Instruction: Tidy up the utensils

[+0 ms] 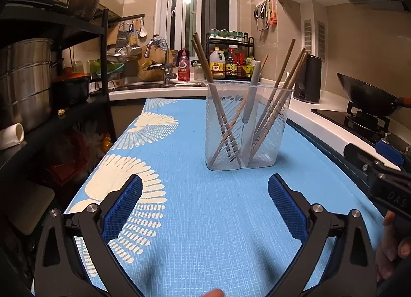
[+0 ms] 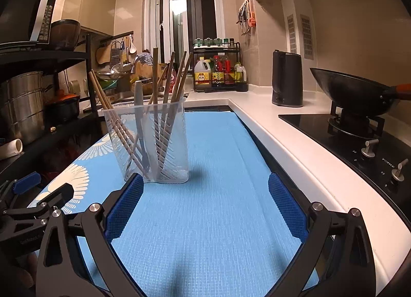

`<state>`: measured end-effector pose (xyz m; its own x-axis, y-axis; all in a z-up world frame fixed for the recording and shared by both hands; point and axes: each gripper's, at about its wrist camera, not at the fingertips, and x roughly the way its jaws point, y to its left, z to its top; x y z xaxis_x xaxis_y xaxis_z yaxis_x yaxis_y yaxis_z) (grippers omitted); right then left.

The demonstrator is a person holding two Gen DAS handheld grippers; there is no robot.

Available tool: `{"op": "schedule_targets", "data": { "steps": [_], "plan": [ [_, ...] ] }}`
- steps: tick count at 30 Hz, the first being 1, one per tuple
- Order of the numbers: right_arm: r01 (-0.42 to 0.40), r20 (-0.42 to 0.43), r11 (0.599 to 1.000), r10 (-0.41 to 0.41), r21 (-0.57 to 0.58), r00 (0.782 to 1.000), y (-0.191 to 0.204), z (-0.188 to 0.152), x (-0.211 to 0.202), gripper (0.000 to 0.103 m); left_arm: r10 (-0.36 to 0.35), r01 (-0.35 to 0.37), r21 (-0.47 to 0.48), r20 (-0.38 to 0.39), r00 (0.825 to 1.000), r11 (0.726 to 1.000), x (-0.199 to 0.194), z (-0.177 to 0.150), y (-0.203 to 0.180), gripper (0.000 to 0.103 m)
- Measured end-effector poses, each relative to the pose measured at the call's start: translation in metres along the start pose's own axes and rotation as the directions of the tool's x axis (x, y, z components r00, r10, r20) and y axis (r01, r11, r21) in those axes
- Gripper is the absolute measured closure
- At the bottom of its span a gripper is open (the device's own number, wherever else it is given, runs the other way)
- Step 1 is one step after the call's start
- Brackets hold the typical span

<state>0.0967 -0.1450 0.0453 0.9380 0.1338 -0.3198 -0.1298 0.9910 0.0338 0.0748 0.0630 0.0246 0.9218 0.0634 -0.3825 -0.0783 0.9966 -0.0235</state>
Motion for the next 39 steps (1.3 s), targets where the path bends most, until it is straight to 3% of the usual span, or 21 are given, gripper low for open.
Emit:
{"op": "schedule_targets", "data": {
  "steps": [9, 17, 39],
  "plan": [
    [-0.009, -0.024, 1.000, 0.009, -0.007, 1.000, 0.004, -0.012, 0.010, 0.008, 0.002, -0.002, -0.018, 0.002, 1.000, 1.000, 0.000, 0.001, 0.003, 0.008],
    [-0.003, 0.000, 1.000, 0.003, -0.031, 1.000, 0.009, -0.011, 0.008, 0.007, 0.010, -0.010, -0.002, 0.033, 0.999, 1.000, -0.004, 0.000, 0.000, 0.008],
    [0.009, -0.028, 1.000, -0.009, -0.010, 1.000, 0.002, -0.008, 0.009, 0.007, -0.013, 0.014, -0.019, 0.022, 1.000, 1.000, -0.004, -0.001, 0.003, 0.008]
  ]
}}
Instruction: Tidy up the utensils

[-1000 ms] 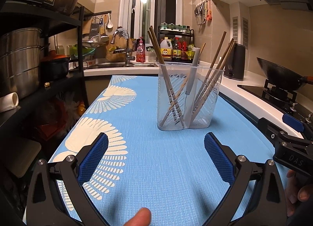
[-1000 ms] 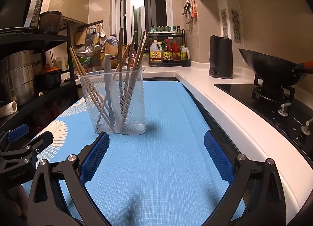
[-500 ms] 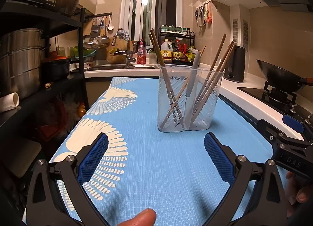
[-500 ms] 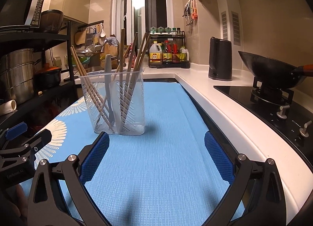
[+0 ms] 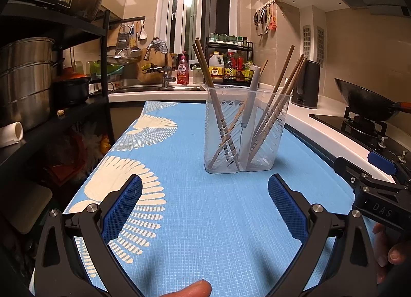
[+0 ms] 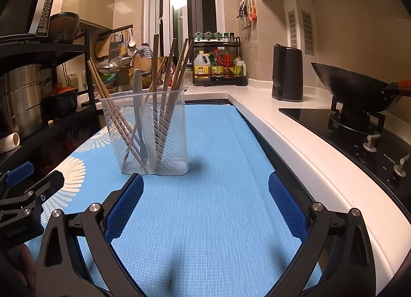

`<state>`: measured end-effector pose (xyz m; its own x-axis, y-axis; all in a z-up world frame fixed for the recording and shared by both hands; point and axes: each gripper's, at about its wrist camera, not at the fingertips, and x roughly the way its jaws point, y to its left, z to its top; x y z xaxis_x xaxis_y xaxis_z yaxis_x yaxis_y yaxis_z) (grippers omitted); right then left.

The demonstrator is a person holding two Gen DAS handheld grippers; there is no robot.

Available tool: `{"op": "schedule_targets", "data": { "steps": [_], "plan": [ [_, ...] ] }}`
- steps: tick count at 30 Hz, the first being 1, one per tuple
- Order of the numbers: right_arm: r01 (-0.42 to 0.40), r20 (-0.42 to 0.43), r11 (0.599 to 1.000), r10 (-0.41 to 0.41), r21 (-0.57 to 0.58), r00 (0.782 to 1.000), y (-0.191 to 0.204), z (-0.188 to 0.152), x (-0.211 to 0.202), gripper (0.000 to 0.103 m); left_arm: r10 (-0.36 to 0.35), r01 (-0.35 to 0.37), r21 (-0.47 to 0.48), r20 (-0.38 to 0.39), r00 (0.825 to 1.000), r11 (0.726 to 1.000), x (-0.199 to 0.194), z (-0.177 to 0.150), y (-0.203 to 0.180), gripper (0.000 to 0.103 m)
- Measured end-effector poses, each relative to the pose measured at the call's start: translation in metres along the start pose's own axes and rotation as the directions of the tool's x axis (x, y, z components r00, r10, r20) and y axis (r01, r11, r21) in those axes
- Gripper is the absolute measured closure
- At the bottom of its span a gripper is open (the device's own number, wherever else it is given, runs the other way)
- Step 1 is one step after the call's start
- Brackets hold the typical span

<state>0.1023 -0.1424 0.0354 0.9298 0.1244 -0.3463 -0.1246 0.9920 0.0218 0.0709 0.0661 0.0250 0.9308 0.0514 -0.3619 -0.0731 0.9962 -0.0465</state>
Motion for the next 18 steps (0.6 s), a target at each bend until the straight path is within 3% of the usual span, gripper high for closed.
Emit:
{"op": "schedule_targets", "data": {
  "steps": [18],
  "plan": [
    [-0.001, -0.001, 1.000, 0.001, 0.000, 1.000, -0.0007, 0.0001, 0.0001, 0.007, -0.004, 0.004, 0.006, 0.010, 1.000, 1.000, -0.0021, 0.0002, -0.0025, 0.008]
  ]
}}
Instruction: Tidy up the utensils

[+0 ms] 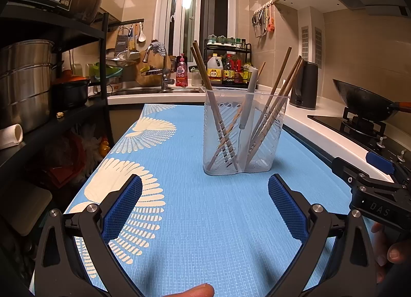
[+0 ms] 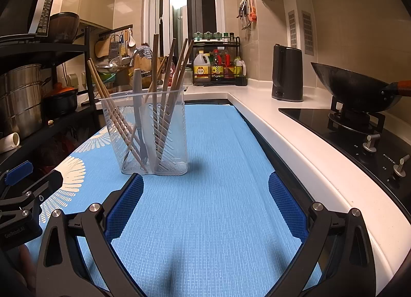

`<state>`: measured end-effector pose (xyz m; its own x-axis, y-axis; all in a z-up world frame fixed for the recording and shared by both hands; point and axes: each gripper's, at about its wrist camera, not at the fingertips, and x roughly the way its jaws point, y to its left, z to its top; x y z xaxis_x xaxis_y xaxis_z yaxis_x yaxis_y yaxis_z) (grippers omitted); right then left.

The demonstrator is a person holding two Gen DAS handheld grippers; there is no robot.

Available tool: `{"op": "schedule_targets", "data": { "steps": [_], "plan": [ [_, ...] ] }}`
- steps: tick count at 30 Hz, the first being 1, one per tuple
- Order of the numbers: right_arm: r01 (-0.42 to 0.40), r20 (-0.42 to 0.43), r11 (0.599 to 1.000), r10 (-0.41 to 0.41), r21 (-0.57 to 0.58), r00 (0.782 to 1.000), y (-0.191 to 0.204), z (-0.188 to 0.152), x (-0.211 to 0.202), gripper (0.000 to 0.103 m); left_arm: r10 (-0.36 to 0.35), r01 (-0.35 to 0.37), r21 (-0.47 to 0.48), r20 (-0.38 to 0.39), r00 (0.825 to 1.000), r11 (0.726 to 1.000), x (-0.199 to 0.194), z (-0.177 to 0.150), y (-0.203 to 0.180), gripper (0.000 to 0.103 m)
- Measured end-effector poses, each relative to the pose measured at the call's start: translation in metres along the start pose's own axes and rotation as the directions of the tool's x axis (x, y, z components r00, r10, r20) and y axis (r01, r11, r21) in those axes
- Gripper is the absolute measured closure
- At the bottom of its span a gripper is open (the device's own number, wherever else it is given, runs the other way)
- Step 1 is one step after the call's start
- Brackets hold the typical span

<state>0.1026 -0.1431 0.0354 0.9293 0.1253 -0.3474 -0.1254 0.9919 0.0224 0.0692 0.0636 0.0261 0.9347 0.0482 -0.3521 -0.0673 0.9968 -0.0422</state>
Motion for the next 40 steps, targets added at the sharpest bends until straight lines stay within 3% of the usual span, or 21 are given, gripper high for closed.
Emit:
{"op": "schedule_targets", "data": {
  "steps": [40],
  "plan": [
    [0.000, 0.000, 1.000, 0.000, 0.000, 1.000, -0.0007, 0.0006, 0.0005, 0.005, -0.009, 0.009, 0.002, 0.012, 1.000, 1.000, -0.0029, 0.0021, -0.0009, 0.007]
  ]
}}
